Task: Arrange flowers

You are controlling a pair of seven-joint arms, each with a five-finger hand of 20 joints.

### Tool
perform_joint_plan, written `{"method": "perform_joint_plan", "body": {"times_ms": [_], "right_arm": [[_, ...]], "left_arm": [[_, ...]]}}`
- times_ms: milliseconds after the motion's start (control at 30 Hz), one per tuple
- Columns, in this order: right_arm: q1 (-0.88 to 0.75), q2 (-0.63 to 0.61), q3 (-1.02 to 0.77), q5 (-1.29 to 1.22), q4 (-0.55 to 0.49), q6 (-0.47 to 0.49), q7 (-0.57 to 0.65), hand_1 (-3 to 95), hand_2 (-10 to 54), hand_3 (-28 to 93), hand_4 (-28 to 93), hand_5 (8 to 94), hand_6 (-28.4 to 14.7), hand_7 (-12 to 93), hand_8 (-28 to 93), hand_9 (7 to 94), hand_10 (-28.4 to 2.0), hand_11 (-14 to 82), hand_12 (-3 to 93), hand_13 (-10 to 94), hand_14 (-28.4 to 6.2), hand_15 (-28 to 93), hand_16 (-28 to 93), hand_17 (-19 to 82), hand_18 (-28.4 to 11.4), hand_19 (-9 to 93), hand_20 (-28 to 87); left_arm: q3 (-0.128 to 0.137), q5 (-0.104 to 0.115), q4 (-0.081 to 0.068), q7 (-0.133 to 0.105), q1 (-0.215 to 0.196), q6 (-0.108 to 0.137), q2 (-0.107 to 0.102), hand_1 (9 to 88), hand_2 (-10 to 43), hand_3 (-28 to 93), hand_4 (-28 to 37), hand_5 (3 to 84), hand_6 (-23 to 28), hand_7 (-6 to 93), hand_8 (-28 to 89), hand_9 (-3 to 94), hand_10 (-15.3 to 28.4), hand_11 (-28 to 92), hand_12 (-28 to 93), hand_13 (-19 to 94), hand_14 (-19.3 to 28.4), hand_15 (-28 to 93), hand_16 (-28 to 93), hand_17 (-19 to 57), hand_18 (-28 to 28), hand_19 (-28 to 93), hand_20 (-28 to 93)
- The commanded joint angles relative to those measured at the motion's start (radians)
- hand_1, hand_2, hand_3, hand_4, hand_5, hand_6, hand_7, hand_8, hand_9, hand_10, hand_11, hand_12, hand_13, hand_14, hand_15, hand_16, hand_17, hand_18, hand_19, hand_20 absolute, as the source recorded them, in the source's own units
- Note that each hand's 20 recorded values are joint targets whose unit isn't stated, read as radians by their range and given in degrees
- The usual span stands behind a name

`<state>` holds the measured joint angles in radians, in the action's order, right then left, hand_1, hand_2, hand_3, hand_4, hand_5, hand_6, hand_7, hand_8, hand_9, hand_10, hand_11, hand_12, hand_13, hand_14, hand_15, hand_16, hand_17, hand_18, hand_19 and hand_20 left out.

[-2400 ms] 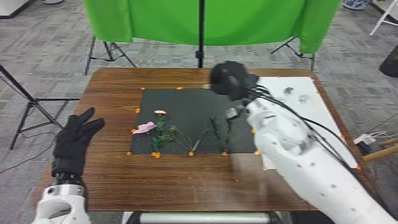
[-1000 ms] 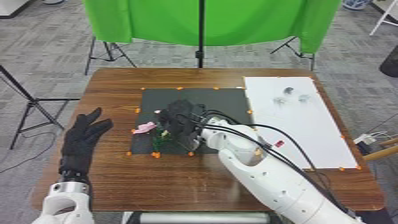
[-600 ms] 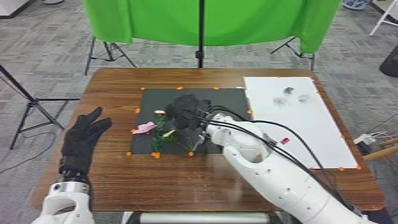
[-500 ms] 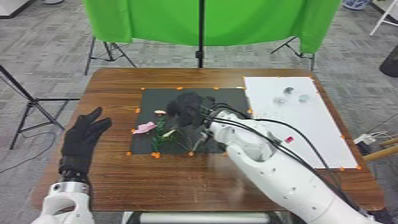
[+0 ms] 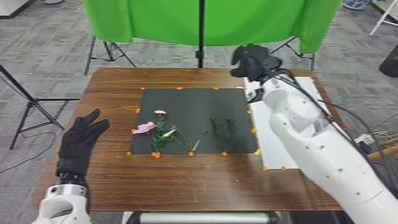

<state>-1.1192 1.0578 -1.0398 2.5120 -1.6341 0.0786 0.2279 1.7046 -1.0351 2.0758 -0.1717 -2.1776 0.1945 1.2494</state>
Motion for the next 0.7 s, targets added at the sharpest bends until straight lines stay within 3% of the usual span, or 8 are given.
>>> {"method": "perform_joint_plan", "body": {"times_ms": [33, 167, 367, 700], "right_arm": [[-0.004, -0.012, -0.072, 0.091, 0.114, 0.197, 0.095, 38.3, -8.3, 65, -15, 62.7, 0.8, 18, -9, 71.6, -14.2, 17.4, 21.1, 84, -4.1, 67, 32, 61, -12.4, 93, 63], [-0.035, -0.004, -0.106, 0.107, 0.142, 0.256, 0.123, 35.5, -8.8, 65, -14, 61.4, 0.2, 16, -9, 70.3, -15.0, 16.8, 21.1, 83, -5.2, 67, 32, 60, -13.5, 93, 62], [-0.085, -0.013, -0.141, 0.124, 0.145, 0.296, 0.14, 33.0, -9.5, 64, -13, 61.2, -0.2, 14, -8, 70.1, -15.6, 16.2, 21.2, 82, -5.6, 67, 32, 59, -14.1, 93, 61], [-0.146, 0.011, -0.159, 0.174, 0.201, 0.238, 0.149, 34.5, -9.5, 63, -12, 63.4, -1.5, 13, -8, 71.7, -16.1, 16.1, 20.8, 83, -5.2, 66, 31, 60, -13.9, 93, 61]], "left_arm": [[0.0, -0.007, 0.0, 0.015, -0.005, -0.002, 0.006, 17.5, 6.1, 64, -28.3, 43.8, 3.7, 5.8, -6, 47.6, 13.3, 16, 13, 37, 15.1, 11, 3, 7.4, 11.4, 2, 21], [0.002, -0.004, 0.002, 0.019, -0.011, 0.004, 0.01, 17.4, 6.1, 64, -28.3, 43.7, 3.7, 5.8, -6, 47.6, 13.3, 16, 13, 37, 15.0, 11, 3, 7.4, 11.3, 2, 21], [0.005, -0.011, 0.003, 0.027, -0.009, -0.01, 0.007, 17.3, 6.0, 64, -28.3, 43.8, 3.6, 5.9, -6, 47.7, 13.4, 16, 13, 37, 15.0, 11, 3, 7.4, 11.3, 2, 21], [0.009, -0.016, 0.004, 0.037, -0.009, -0.025, 0.007, 19.5, 4.4, 65, -28.2, 43.8, 3.6, 5.9, -6, 47.6, 13.3, 16, 13, 37, 15.1, 11, 3, 7.4, 11.3, 2, 21]]}}
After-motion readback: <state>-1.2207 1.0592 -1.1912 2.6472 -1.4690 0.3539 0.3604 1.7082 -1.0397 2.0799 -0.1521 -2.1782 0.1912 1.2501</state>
